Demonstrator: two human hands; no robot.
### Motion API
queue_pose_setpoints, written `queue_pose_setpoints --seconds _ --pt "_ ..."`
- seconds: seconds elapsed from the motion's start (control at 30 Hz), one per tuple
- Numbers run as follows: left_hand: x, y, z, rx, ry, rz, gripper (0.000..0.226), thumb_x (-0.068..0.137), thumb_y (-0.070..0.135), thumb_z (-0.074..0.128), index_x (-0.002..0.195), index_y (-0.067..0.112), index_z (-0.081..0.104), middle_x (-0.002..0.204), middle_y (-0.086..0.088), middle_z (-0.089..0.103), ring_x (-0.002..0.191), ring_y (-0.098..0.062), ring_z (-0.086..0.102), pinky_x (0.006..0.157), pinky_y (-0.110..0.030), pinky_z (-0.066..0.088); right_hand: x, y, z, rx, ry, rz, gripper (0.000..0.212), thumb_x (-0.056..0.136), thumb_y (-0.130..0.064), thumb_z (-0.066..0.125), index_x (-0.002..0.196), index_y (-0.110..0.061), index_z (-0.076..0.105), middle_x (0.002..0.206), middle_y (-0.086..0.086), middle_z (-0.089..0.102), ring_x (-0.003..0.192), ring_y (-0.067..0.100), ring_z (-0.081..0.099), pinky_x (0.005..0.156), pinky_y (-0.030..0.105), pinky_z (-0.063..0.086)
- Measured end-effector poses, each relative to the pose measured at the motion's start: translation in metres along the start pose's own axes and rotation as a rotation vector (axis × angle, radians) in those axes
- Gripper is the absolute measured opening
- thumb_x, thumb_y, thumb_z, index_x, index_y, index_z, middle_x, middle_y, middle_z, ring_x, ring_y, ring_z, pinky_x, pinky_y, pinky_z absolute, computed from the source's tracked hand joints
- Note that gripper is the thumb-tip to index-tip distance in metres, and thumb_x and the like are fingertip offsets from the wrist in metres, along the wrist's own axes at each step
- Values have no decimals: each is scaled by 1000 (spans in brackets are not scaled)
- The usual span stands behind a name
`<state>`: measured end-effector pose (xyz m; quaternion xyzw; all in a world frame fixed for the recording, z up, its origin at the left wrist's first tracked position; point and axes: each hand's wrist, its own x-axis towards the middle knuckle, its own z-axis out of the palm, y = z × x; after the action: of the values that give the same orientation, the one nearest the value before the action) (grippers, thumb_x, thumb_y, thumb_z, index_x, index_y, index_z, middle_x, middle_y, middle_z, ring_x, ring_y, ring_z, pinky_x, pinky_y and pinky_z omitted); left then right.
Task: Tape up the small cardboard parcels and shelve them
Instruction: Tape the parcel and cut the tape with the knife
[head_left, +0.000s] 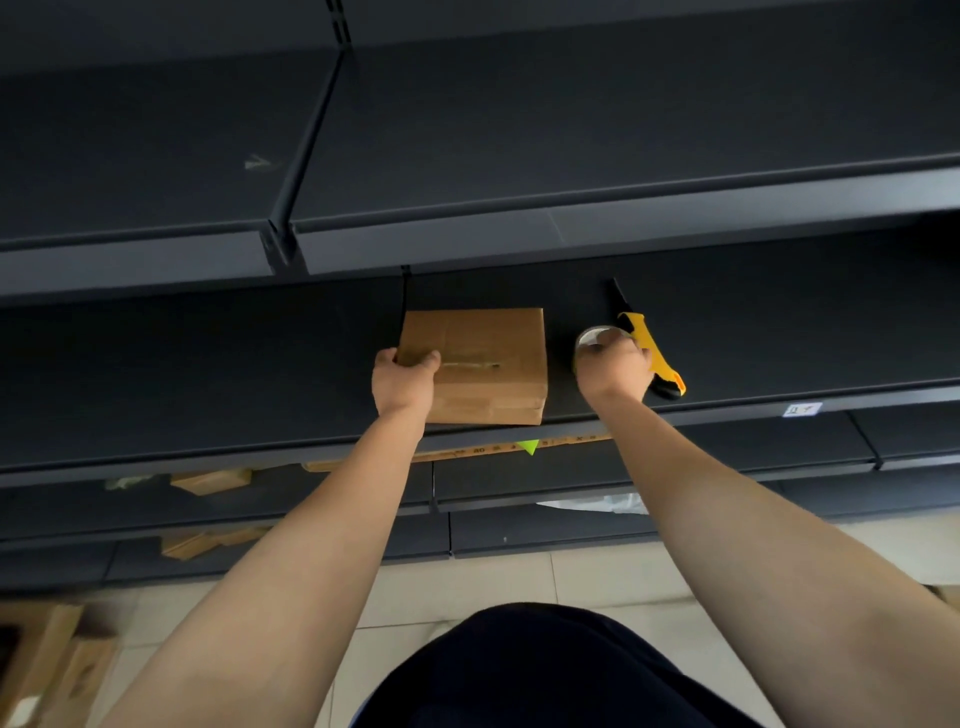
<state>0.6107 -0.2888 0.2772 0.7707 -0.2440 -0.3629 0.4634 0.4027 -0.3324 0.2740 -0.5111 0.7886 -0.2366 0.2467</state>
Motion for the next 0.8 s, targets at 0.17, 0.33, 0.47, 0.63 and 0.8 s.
queue_pose_setpoints --seconds 0.17,0.33,0.47,0.63,0.8 --pt "-4 3 4 289 56 163 82 81 36 71 146 9 28 147 -12 34 131 -32 40 105 -45 40 14 20 -3 -337 -167 -23 45 94 -44 49 117 -8 59 122 14 59 129 33 30 102 44 26" --pt "-2 8 10 407 20 110 90 77 39 75 146 9 26 149 -13 31 133 -33 37 107 -49 37 14 25 -1 -492 -177 -115 30 92 -32 53 118 -22 62 121 13 59 128 32 29 105 42 22" --pt "2 10 10 370 10 55 91 74 32 79 145 9 27 149 -11 31 134 -33 37 105 -49 40 11 30 -1 -569 -158 -177 37 83 -12 58 118 -24 59 122 11 57 127 31 30 107 42 21" --pt "0 8 11 383 24 61 89 75 37 77 144 12 28 148 -9 33 133 -32 36 103 -48 41 9 37 1 -551 -202 -218 35 91 -22 54 126 -27 56 130 13 53 136 31 21 112 43 17" --pt "-1 9 9 331 12 30 88 77 40 75 146 14 26 148 -9 33 133 -33 35 106 -49 38 3 32 -8 -462 -85 -270 45 82 -5 54 124 -20 58 120 13 59 129 31 32 112 40 19"
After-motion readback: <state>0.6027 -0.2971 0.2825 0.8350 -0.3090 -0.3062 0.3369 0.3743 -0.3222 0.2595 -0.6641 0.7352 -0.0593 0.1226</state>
